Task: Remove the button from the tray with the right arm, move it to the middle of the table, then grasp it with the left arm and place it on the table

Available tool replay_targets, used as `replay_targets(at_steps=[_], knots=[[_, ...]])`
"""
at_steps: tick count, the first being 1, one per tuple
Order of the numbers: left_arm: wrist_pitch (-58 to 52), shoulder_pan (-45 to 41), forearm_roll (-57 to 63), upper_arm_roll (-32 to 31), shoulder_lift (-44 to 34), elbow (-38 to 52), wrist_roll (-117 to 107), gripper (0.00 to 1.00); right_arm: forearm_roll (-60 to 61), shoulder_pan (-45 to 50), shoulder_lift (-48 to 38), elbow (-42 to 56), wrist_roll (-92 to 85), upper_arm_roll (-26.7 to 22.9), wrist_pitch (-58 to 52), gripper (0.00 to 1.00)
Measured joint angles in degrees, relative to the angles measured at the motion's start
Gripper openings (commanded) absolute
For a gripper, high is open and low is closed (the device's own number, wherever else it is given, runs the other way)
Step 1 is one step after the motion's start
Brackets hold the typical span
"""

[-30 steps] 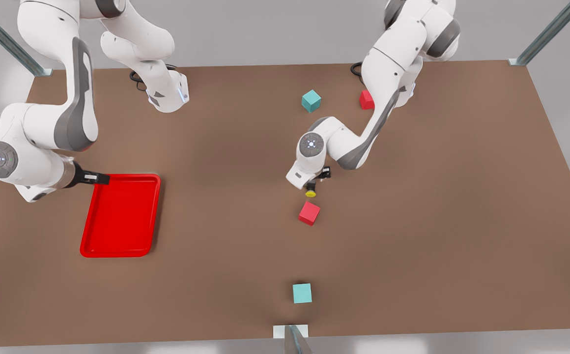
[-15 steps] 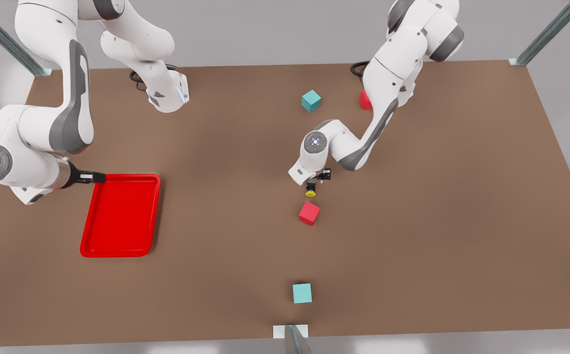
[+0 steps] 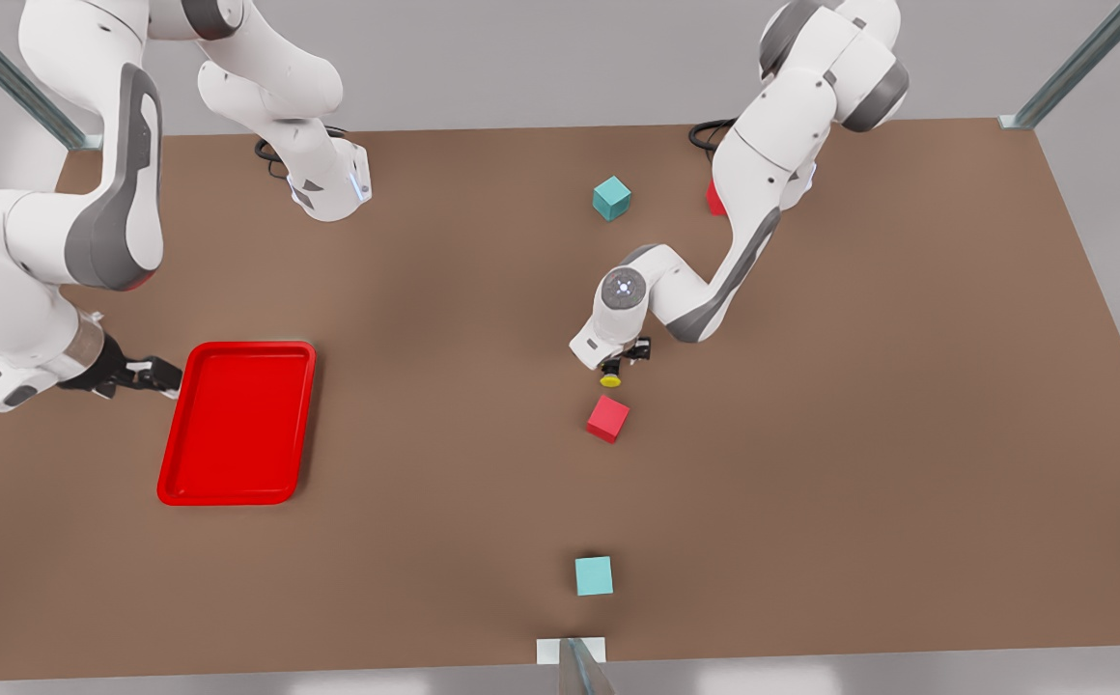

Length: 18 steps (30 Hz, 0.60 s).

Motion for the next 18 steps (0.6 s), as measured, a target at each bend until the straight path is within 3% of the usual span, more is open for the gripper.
replay_targets(at_steps=[8,10,11,12,18], knots=[[2.0,0.5,0.1,0.0,2.2,0.1,0.0,1.00,0.3,-0.5,0.2,-0.1,-1.0,0.0,1.5,1.00],[2.4,0.6,0.2,0.0,2.1,0.1,0.0,0.89,0.4,-0.5,0.2,-0.1,-1.2,0.0,1.7,1.00],[2.6,0.6,0.2,0.0,2.1,0.1,0.0,0.73,0.4,-0.6,0.2,-0.1,-1.2,0.0,1.8,1.00],[2.7,0.7,0.2,0.0,2.1,0.1,0.0,0.67,0.4,-0.5,0.2,-0.1,-1.3,0.0,1.8,1.00],[2.9,1.2,0.3,0.0,1.9,0.0,-0.1,0.46,0.4,-0.5,0.3,-0.1,-1.6,0.0,2.0,1.00]])
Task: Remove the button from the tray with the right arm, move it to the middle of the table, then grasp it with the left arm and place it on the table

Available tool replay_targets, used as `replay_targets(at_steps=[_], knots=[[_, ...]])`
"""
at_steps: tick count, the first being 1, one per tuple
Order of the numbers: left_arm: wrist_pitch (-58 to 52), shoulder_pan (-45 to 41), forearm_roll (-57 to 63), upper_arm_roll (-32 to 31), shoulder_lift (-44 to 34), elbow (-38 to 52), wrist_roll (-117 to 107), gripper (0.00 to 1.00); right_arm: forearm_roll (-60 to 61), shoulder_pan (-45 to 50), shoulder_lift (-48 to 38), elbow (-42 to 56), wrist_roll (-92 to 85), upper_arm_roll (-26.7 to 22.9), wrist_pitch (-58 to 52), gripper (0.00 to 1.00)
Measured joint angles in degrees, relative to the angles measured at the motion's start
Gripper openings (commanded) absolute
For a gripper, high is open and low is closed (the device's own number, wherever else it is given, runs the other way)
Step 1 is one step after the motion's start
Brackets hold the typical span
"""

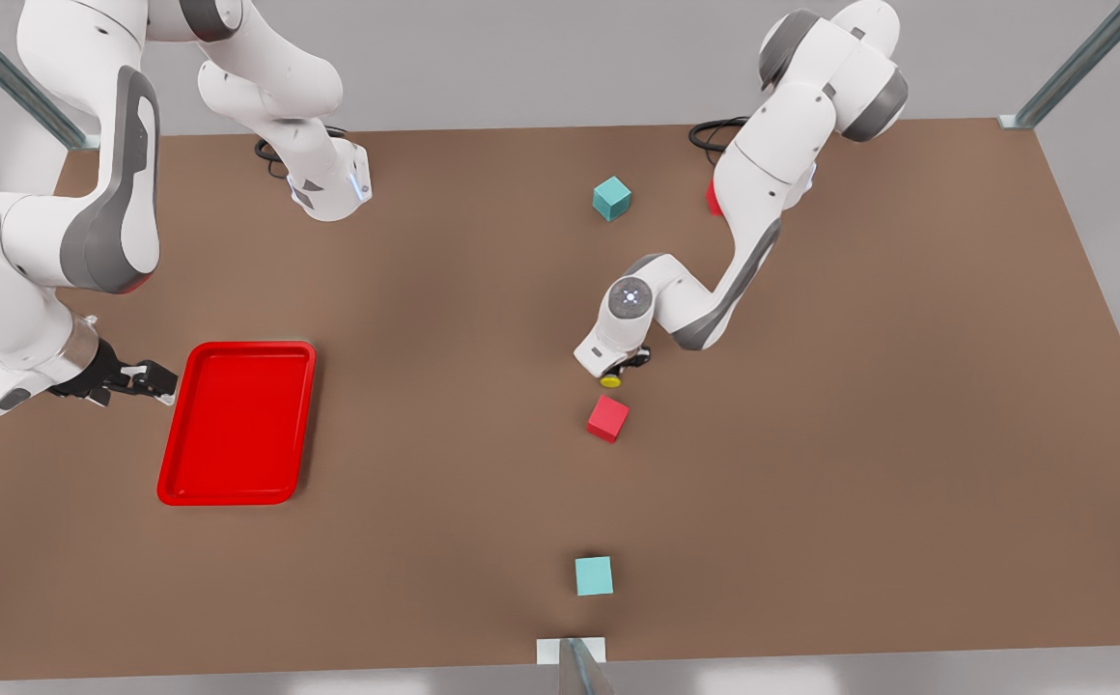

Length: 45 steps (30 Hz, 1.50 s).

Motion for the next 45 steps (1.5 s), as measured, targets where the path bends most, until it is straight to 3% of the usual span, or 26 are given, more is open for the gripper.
replay_targets(at_steps=[13,21,25,30,42,44,45], knots=[[-7.2,1.2,0.0,-0.5,-10.5,0.4,-3.3,0.46,0.7,-0.2,0.8,0.0,-0.4,0.0,0.1,1.00],[-7.6,-2.9,7.0,-0.1,-15.4,1.6,-20.8,0.46,0.7,0.1,0.8,0.0,-0.5,0.0,0.0,1.00],[-9.8,-5.9,14.6,0.3,-15.3,2.3,-33.7,0.46,0.7,0.0,0.9,-0.1,-0.6,0.0,0.0,1.00],[-12.7,-13.2,19.7,5.3,-14.0,4.6,-47.6,0.45,0.8,0.0,0.9,-0.2,-0.7,0.0,0.0,1.00],[-15.7,-15.8,24.7,6.1,-11.5,6.2,-68.7,0.45,0.8,0.0,1.0,-0.4,-0.8,0.0,0.0,1.00],[-19.6,-18.4,27.0,6.4,-11.4,6.4,-72.2,0.45,0.8,-0.1,1.3,-0.4,-0.9,0.0,0.1,1.00],[-22.1,-22.9,27.7,10.0,-11.0,6.5,-74.0,0.45,0.8,-0.1,1.4,-0.4,-0.9,0.0,0.1,1.00]])
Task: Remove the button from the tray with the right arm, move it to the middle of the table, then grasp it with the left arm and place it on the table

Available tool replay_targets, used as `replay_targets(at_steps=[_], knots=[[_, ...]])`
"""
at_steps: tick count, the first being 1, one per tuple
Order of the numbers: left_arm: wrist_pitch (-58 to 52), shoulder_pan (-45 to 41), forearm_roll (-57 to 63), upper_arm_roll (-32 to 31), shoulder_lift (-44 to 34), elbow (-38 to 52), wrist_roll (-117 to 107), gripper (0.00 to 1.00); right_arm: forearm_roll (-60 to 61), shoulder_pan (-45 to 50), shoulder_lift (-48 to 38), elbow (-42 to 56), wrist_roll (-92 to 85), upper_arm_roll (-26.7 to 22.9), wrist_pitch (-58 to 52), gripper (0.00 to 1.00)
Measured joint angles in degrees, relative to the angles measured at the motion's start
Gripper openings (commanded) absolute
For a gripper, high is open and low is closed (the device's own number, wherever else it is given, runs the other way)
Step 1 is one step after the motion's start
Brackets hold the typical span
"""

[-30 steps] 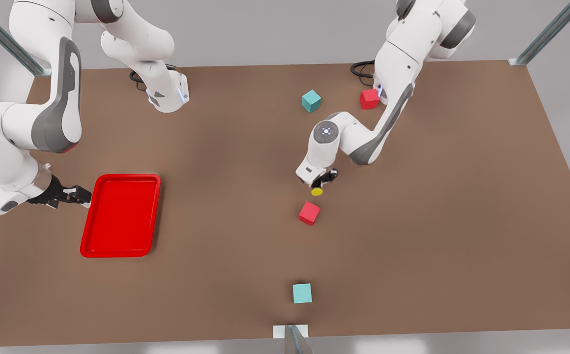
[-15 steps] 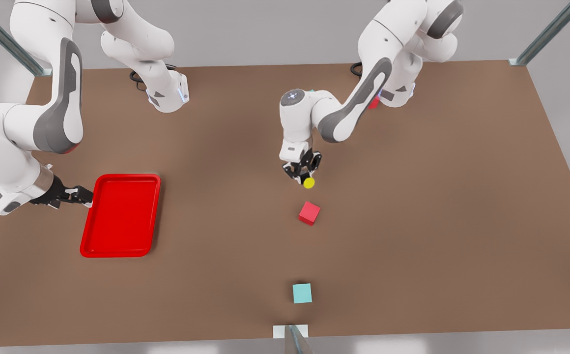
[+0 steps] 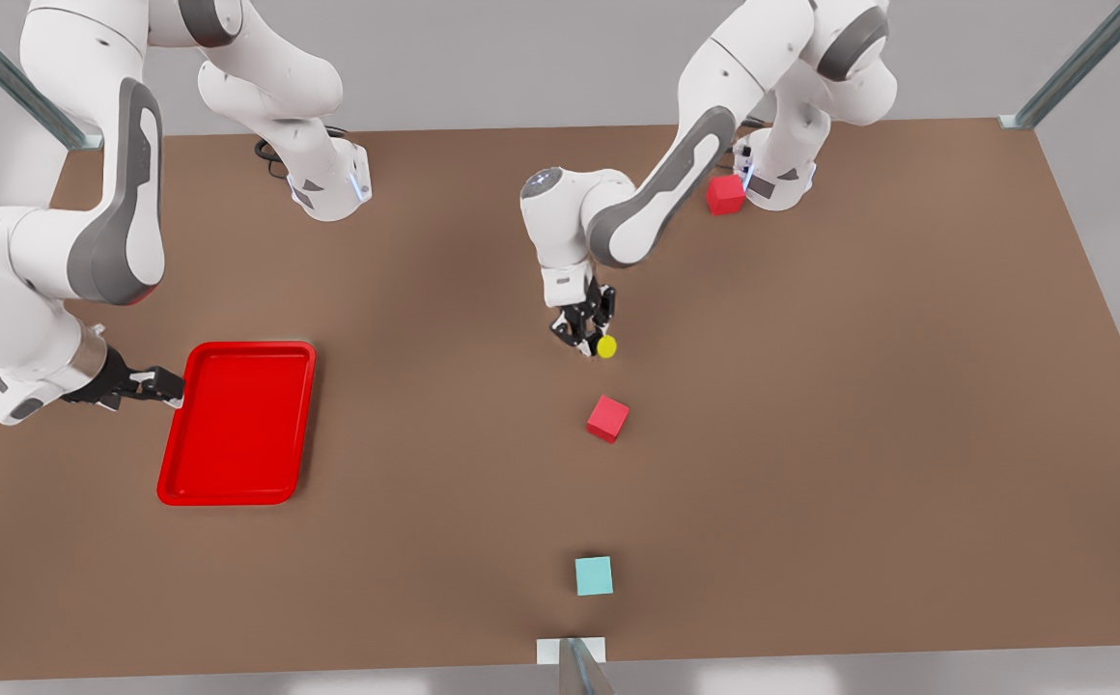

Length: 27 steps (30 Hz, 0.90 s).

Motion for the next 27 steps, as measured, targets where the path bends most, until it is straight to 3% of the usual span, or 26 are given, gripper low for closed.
replay_targets(at_steps=[5,11,27], knots=[[-7.7,-25.7,-4.5,24.5,6.4,0.2,-8.3,0.45,0.0,0.0,0.5,0.0,0.0,0.0,0.0,1.00],[-11.5,-37.8,-11.0,37.8,13.4,1.0,-16.0,0.45,0.0,-0.1,0.7,-0.2,-0.1,0.0,0.4,1.00],[-17.8,-47.7,-11.1,40.8,25.0,0.5,-26.1,0.45,0.0,-0.2,1.4,-0.2,-0.1,0.0,1.0,1.00]])
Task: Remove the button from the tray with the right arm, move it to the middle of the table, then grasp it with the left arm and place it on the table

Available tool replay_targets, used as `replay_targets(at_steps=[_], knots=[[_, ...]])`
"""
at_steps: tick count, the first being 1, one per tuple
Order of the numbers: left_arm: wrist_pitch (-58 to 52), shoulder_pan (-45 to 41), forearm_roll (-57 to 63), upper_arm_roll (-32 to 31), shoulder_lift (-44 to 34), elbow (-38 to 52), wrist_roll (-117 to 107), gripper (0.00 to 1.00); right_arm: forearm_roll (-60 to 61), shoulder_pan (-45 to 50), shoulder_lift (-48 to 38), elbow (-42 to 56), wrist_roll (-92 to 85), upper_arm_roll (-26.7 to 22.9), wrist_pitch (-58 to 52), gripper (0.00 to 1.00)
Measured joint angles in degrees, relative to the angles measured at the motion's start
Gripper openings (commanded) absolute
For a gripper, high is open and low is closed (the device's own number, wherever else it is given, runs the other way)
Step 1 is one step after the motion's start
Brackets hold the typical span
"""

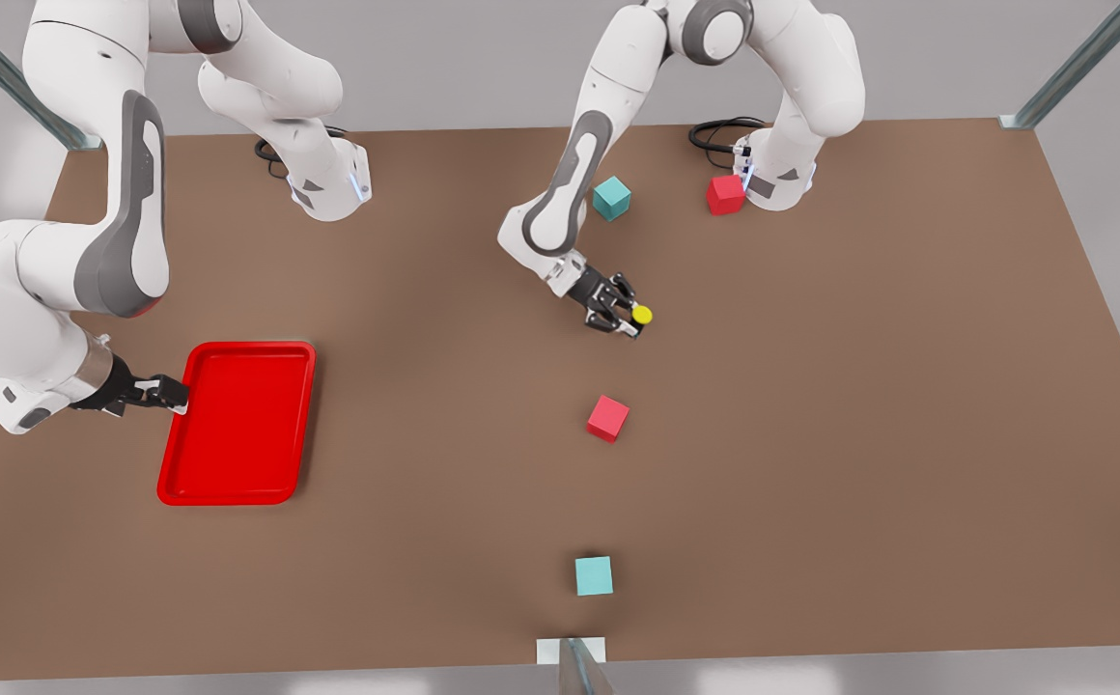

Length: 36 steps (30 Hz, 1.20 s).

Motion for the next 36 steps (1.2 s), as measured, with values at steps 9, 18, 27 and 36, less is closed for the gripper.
replay_targets(at_steps=[9,18,27,36], knots=[[-3.4,0.0,0.7,-2.9,2.3,-0.1,-0.3,0.45,0.0,0.0,0.0,0.0,0.0,0.0,0.0,1.00],[-4.2,-0.1,1.1,-3.6,3.0,-0.1,-0.4,1.00,0.0,-0.1,0.5,0.0,0.0,0.0,0.1,1.00],[-6.7,-1.3,1.1,-3.7,-7.3,-2.4,0.6,1.00,0.0,-0.1,0.5,0.0,0.0,0.0,0.3,1.00],[-16.6,35.2,-17.1,-4.0,-54.0,10.2,22.7,1.00,0.0,-0.1,0.8,0.1,0.0,0.0,0.3,1.00]])
